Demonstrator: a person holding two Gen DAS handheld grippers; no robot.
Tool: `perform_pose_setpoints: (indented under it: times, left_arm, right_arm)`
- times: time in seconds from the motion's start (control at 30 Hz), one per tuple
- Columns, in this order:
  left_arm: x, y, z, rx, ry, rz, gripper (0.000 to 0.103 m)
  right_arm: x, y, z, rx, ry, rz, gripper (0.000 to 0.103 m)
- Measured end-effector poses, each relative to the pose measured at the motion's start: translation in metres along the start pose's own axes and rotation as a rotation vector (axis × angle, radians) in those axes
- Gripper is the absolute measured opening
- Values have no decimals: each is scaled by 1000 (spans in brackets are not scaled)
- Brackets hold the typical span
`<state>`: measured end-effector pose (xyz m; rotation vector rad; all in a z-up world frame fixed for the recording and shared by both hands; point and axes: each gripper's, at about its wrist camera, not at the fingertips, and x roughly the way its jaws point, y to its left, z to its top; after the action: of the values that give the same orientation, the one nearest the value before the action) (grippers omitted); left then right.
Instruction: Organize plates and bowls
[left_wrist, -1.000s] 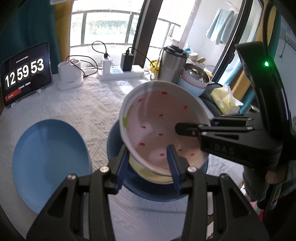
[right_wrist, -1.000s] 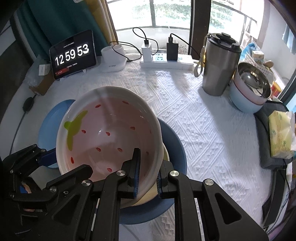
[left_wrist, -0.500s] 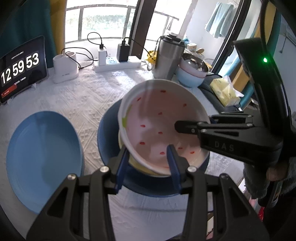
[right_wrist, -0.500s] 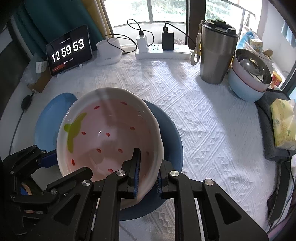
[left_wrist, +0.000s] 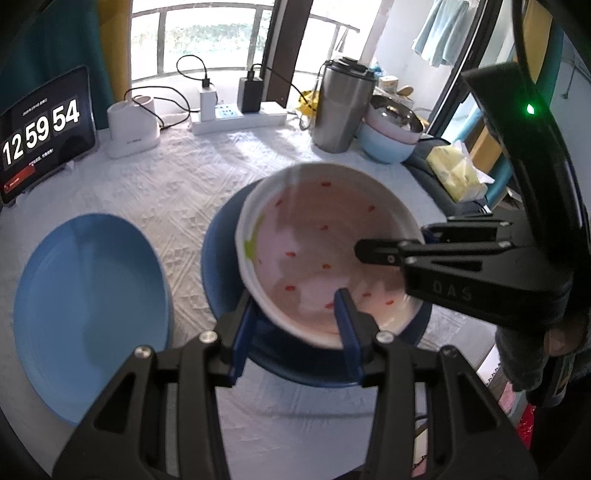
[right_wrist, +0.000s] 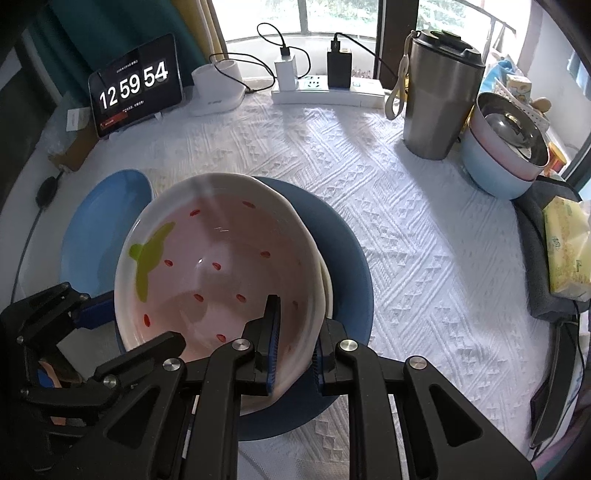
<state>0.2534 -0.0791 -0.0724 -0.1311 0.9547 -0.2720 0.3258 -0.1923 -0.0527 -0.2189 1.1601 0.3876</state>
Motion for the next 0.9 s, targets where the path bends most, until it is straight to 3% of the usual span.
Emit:
perform_pose_setpoints:
  times: [0.9]
  left_arm:
    - [-12,17,4,8,-38,-23,45]
  right_arm:
    - [-11,-5,-1,49,9,10,19]
